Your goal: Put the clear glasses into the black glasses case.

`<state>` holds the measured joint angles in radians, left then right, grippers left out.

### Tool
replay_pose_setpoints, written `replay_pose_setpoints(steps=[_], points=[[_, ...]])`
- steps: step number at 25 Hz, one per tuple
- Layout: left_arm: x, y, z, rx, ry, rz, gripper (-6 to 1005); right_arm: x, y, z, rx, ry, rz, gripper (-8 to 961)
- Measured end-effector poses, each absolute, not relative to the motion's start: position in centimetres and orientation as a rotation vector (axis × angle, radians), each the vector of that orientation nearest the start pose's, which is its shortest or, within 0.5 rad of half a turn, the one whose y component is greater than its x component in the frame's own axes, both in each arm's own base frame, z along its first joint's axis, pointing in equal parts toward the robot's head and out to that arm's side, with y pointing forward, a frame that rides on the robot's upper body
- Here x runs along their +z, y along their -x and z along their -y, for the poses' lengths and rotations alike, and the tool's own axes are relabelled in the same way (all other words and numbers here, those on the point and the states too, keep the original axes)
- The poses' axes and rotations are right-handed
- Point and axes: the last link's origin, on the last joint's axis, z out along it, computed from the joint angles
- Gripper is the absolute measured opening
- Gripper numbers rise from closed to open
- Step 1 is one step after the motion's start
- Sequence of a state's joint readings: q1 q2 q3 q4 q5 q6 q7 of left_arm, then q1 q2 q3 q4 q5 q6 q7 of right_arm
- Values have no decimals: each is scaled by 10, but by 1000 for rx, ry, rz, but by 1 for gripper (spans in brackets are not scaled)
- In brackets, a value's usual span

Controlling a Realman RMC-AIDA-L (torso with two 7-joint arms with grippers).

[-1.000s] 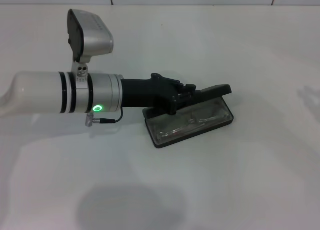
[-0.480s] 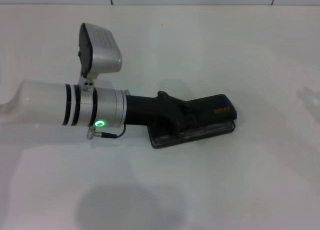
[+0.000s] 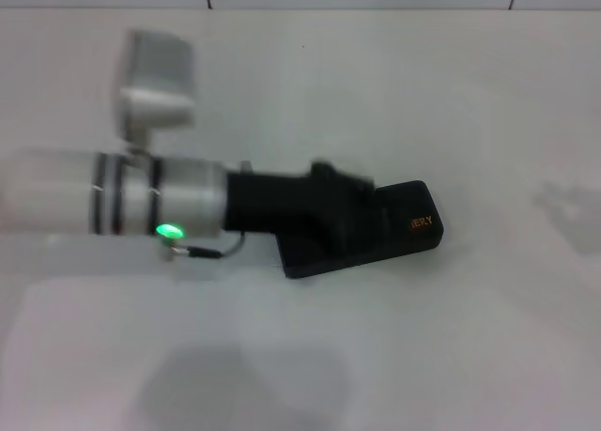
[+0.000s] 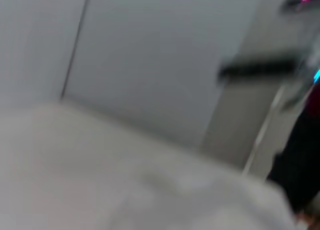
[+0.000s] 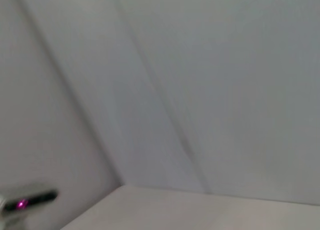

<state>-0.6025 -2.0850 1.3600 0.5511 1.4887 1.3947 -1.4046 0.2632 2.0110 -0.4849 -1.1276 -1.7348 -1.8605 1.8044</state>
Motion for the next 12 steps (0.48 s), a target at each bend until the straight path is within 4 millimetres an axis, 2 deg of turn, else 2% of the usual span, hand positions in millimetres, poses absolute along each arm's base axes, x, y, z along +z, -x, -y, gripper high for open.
replay_pose_setpoints(steps=[3, 6, 8, 11, 12], points=[[-41, 179, -314, -1012, 2974, 467, 228, 133, -277, -263, 984, 2504, -656, 307], [-3, 182, -294, -1160, 2993, 282, 261, 111, -270, -260, 1091, 2596, -554, 321], [10, 187, -285, -1214, 2987, 228, 283, 90, -263, -260, 1168, 2677, -496, 330], [30, 200, -276, -1258, 2970, 238, 408, 61, -250, -261, 1232, 2797, -437, 343], [34, 204, -274, -1260, 2968, 248, 450, 53, -246, -263, 1245, 2832, -415, 390]])
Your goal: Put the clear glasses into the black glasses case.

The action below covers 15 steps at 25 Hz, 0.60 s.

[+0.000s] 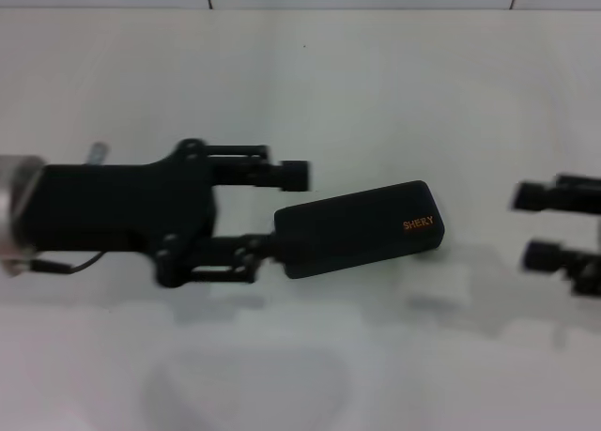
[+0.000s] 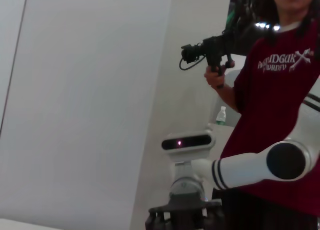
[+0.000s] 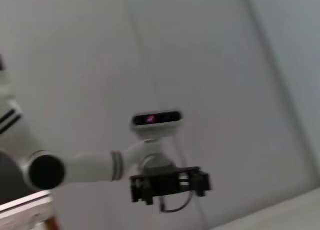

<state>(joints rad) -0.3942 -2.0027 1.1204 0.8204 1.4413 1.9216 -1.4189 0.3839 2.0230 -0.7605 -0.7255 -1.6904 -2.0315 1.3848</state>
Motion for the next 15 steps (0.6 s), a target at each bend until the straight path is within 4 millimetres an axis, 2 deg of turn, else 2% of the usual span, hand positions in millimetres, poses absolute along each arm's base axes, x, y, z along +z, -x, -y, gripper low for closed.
replay_pose_setpoints(steps=[4, 8, 12, 15], points=[[47, 215, -267, -1243, 2987, 315, 592, 32, -230, -267, 1260, 2934, -370, 580], [49, 221, -263, -1230, 2988, 347, 709, 20, -214, -268, 1279, 3022, -288, 682], [50, 229, -257, -1228, 2964, 374, 803, 19, -208, -270, 1299, 3028, -258, 783], [51, 233, -253, -1228, 2953, 385, 856, 19, -206, -270, 1317, 3020, -252, 811]])
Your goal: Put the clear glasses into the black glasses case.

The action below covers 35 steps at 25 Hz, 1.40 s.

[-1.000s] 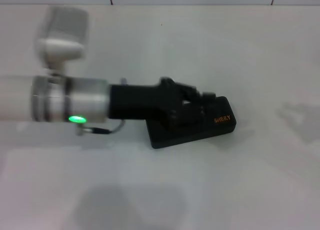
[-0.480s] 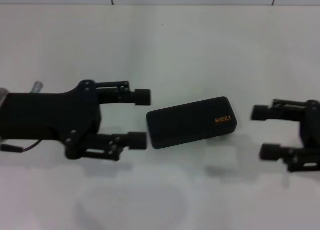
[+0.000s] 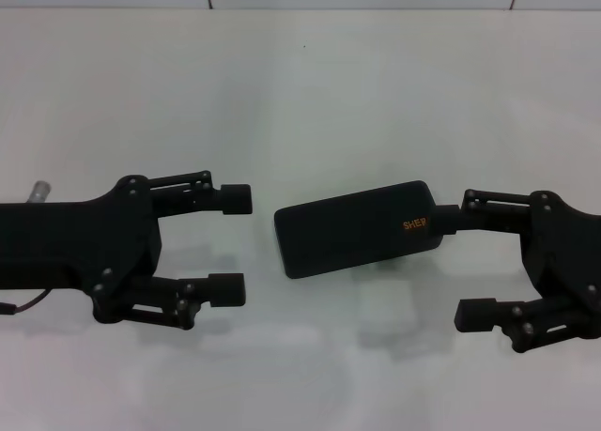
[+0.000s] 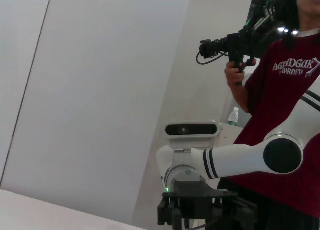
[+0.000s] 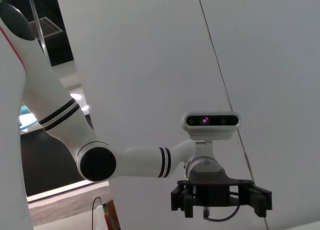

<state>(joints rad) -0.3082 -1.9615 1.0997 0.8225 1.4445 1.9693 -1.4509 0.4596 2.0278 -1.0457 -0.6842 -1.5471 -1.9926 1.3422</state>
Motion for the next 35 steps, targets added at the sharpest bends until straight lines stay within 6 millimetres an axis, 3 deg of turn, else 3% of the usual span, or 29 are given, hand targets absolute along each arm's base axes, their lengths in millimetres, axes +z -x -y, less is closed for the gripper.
replay_pose_setpoints(steps=[7, 19, 35], points=[[55, 237, -252, -1212, 2955, 386, 874, 18, -206, -270, 1335, 3012, -260, 863], [57, 244, -250, -1183, 2945, 425, 874, -9, -195, -268, 1299, 3059, -215, 865], [62, 250, -246, -1168, 2921, 441, 874, -6, -189, -274, 1347, 2998, -163, 867]])
